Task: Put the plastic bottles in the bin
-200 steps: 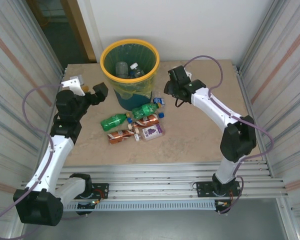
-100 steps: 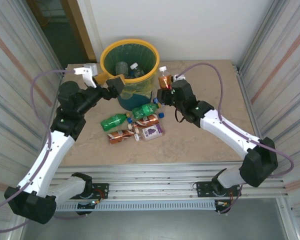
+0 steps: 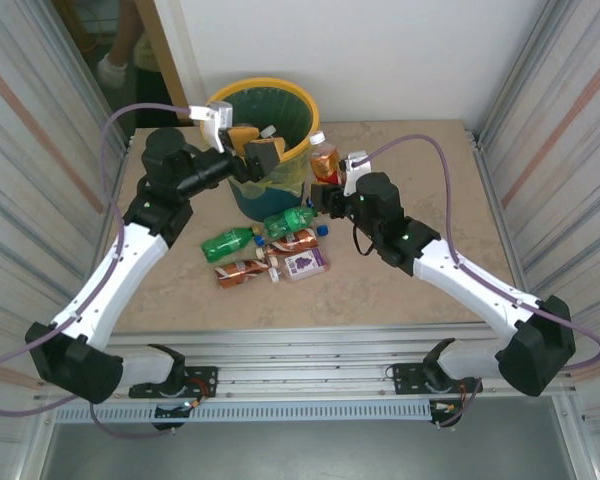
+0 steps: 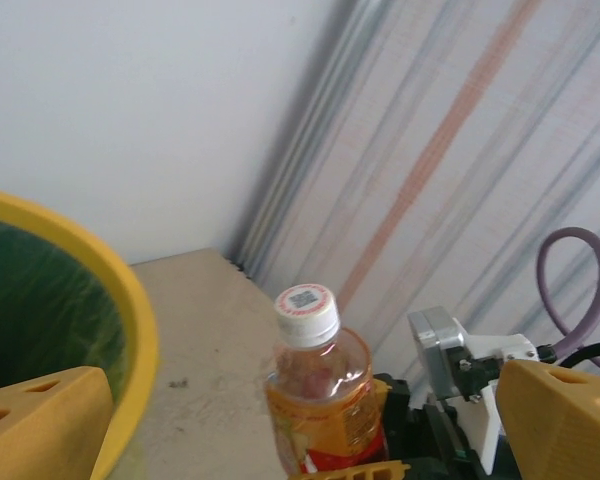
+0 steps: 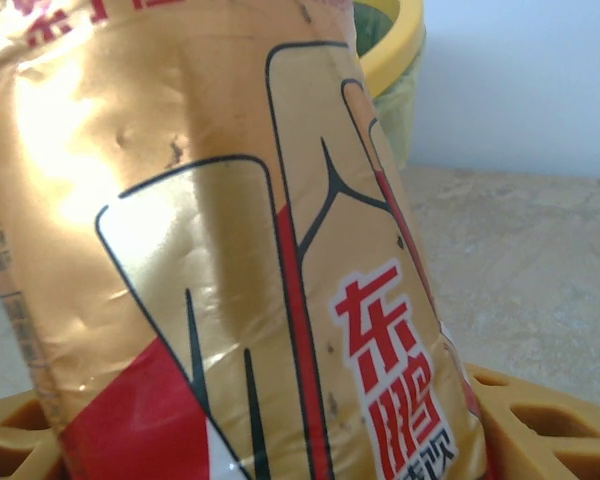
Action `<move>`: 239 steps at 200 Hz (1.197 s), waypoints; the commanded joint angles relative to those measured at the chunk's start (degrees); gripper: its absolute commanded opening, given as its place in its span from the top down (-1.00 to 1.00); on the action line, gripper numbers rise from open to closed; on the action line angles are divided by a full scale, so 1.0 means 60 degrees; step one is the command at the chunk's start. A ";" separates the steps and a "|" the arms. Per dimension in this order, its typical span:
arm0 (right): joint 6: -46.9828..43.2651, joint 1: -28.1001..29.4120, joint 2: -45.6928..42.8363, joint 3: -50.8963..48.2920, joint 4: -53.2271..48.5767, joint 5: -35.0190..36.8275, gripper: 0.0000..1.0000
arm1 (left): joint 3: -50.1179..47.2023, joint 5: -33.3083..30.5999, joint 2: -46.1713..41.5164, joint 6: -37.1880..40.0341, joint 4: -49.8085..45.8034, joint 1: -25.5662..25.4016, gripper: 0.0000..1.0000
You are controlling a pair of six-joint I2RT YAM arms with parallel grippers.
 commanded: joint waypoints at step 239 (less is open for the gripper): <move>-0.1369 0.0448 0.0314 0.1285 0.0565 -0.0265 0.05 | 0.2629 0.2506 0.2869 -0.0206 -0.1294 -0.1033 0.02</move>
